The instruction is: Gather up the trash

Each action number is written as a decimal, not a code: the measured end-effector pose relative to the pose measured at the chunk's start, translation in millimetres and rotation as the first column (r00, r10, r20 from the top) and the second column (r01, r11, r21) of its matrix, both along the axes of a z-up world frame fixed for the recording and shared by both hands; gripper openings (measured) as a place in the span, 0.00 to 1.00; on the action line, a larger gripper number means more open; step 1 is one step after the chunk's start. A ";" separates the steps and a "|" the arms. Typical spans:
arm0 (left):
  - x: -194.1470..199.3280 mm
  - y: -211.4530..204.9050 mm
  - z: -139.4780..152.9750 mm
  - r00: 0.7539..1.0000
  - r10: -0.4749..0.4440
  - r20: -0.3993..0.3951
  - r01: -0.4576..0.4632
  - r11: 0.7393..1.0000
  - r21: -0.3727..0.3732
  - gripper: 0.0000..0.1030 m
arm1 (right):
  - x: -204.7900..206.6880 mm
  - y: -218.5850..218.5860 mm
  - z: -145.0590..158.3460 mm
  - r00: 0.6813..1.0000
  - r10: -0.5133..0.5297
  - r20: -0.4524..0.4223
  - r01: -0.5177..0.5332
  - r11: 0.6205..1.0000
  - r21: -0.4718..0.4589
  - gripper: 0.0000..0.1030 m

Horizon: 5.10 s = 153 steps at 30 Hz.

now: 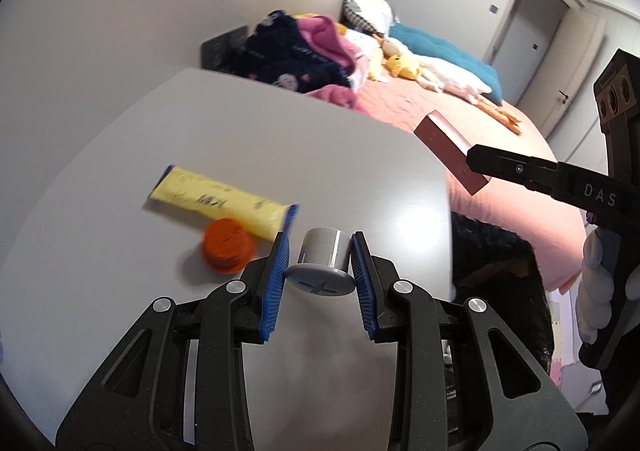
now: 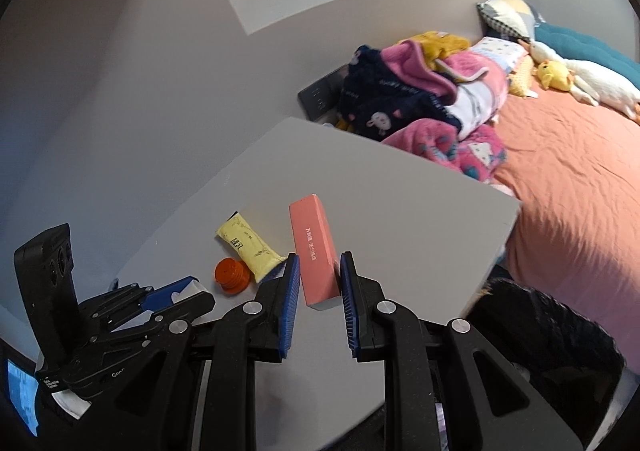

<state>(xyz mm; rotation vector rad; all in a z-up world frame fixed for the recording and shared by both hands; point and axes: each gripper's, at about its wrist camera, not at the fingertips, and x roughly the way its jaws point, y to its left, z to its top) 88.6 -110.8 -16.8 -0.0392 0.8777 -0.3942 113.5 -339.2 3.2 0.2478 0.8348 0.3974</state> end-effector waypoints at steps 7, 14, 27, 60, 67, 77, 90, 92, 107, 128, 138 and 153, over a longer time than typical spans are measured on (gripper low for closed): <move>-7.2 -38.3 9.2 0.997 -0.078 0.021 0.078 0.997 -0.007 0.31 | -25.4 -39.6 4.0 0.998 -0.068 0.012 0.068 0.998 0.016 0.21; -12.5 -80.6 14.4 0.986 -0.166 0.034 0.166 0.986 -0.008 0.31 | -47.1 -78.7 8.9 0.989 -0.142 0.028 0.141 0.990 0.021 0.21; -22.8 -141.2 23.0 0.954 -0.297 0.051 0.298 0.955 -0.012 0.31 | -84.7 -136.5 15.2 0.965 -0.257 0.054 0.255 0.966 0.030 0.22; -44.7 -225.8 23.3 0.905 -0.424 -0.033 0.422 0.905 -0.047 0.94 | -163.4 -215.7 38.4 0.856 -0.500 0.130 0.499 0.865 0.041 0.76; -47.1 -224.8 32.5 0.908 -0.418 -0.017 0.417 0.908 -0.042 0.94 | -163.3 -219.1 37.0 0.863 -0.492 0.113 0.489 0.871 0.052 0.76; -46.2 -212.4 30.2 0.923 -0.385 -0.017 0.385 0.922 -0.032 0.94 | -147.5 -207.8 31.0 0.886 -0.452 0.098 0.449 0.892 0.054 0.76; -40.4 -169.3 28.2 0.956 -0.293 -0.005 0.293 0.956 -0.005 0.94 | -117.6 -165.7 25.3 0.935 -0.343 0.091 0.338 0.939 0.066 0.76; -39.1 -161.9 27.7 0.960 -0.279 -0.005 0.279 0.960 -0.001 0.94 | -114.0 -158.9 25.0 0.940 -0.329 0.089 0.324 0.944 0.069 0.76; -29.4 -91.3 20.4 0.991 -0.131 -0.006 0.131 0.991 0.011 0.94 | -77.0 -93.4 18.1 0.978 -0.191 0.085 0.184 0.979 0.082 0.76; -18.2 2.8 1.0 0.998 0.057 -0.024 -0.056 0.998 0.042 0.94 | -23.4 -0.9 -0.4 1.000 0.013 -0.004 -0.012 0.996 0.086 0.76; 2.8 29.6 -19.0 0.992 0.119 -0.044 -0.116 0.992 0.051 0.94 | -3.5 31.4 -10.7 0.998 0.056 -0.022 -0.055 0.997 0.051 0.76; 46.4 51.5 -56.9 0.987 0.130 -0.096 -0.124 0.990 0.064 0.77 | 28.4 61.6 -29.2 0.996 0.065 -0.054 -0.063 0.997 0.041 0.62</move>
